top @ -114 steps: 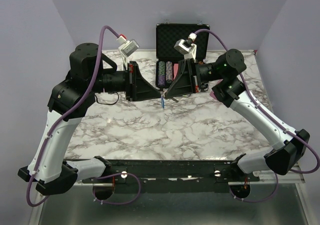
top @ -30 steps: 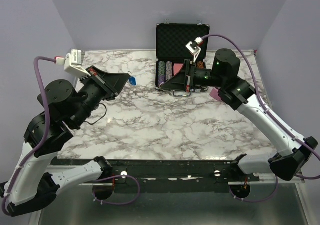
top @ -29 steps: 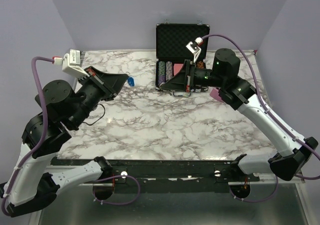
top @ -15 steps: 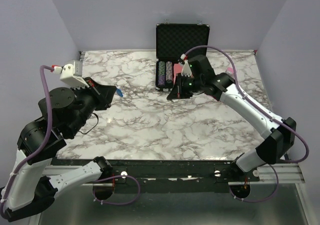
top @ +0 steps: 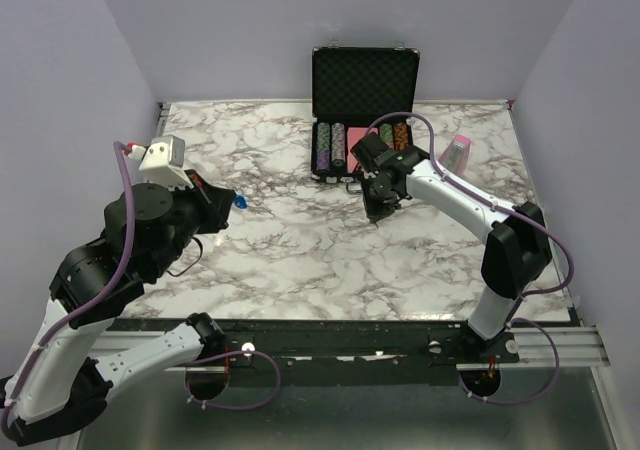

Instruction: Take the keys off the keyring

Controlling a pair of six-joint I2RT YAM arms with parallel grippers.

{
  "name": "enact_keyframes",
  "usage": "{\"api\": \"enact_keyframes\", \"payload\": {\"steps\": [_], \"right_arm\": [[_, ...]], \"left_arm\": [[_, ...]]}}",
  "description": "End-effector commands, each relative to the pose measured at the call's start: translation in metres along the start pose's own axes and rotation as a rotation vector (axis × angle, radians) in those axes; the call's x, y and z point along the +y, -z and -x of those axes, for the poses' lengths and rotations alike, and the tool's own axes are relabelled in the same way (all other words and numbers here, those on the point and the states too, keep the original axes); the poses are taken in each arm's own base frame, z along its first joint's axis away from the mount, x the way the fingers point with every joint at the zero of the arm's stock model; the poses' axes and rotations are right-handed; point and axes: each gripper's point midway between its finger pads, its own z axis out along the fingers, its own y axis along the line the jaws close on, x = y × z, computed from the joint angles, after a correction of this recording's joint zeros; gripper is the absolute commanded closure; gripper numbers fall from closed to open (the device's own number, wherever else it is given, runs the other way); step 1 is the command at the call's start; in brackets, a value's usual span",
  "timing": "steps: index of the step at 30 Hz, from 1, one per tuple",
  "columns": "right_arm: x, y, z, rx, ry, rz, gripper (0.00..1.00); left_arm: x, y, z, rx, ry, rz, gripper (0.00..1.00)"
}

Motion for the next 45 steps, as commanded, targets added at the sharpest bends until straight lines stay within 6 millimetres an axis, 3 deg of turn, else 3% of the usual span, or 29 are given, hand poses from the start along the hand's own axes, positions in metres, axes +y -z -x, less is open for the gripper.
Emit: {"api": "enact_keyframes", "payload": {"steps": [1, 4, 5, 9, 11, 20, 23, 25, 30, 34, 39, 42, 43, 44, 45], "right_arm": [[-0.019, -0.006, -0.007, 0.016, 0.030, -0.105, 0.99], [-0.021, -0.007, -0.008, 0.009, 0.020, -0.114, 0.99], [-0.020, -0.006, -0.008, 0.010, 0.018, -0.110, 0.94], [-0.018, -0.001, -0.007, -0.005, 0.026, -0.092, 0.56], [-0.019, 0.001, -0.007, -0.013, 0.025, -0.090, 0.44], [-0.013, 0.021, -0.009, -0.036, 0.008, -0.031, 0.27], [-0.010, 0.035, -0.008, -0.053, 0.007, -0.006, 0.16], [-0.010, 0.046, -0.006, -0.076, 0.005, 0.008, 0.00], [-0.009, 0.073, -0.002, -0.145, -0.017, 0.040, 0.00], [-0.007, 0.089, 0.000, -0.190, -0.042, 0.074, 0.00], [-0.004, 0.093, -0.009, -0.190, -0.057, 0.113, 0.00], [-0.007, 0.092, -0.019, -0.174, -0.068, 0.115, 0.00], [0.018, 0.105, 0.037, -0.404, -0.090, 0.231, 0.00], [-0.008, 0.092, -0.023, -0.177, -0.080, 0.121, 0.00], [-0.007, 0.093, -0.026, -0.176, -0.084, 0.130, 0.00]], "left_arm": [[0.010, 0.000, -0.008, 0.012, -0.013, 0.028, 1.00], [0.010, -0.002, -0.011, 0.018, -0.010, 0.026, 1.00], [0.010, -0.003, -0.012, 0.019, -0.009, 0.031, 1.00], [0.010, -0.005, -0.013, 0.027, -0.018, 0.034, 1.00], [0.010, -0.005, -0.012, 0.027, -0.024, 0.035, 1.00], [0.007, -0.010, -0.002, 0.016, -0.057, 0.042, 1.00], [0.010, -0.014, 0.000, 0.032, -0.084, 0.064, 1.00], [0.012, -0.019, 0.000, 0.050, -0.090, 0.079, 1.00], [0.028, -0.039, -0.009, 0.139, -0.037, 0.151, 1.00], [0.033, -0.064, -0.032, 0.246, -0.010, 0.158, 1.00], [0.037, -0.099, -0.079, 0.437, 0.062, 0.133, 1.00], [0.045, -0.111, -0.092, 0.488, 0.096, 0.148, 1.00], [0.044, -0.114, -0.092, 0.492, 0.107, 0.138, 1.00], [0.043, -0.116, -0.093, 0.495, 0.114, 0.128, 1.00], [0.043, -0.118, -0.093, 0.491, 0.116, 0.122, 1.00]]}}
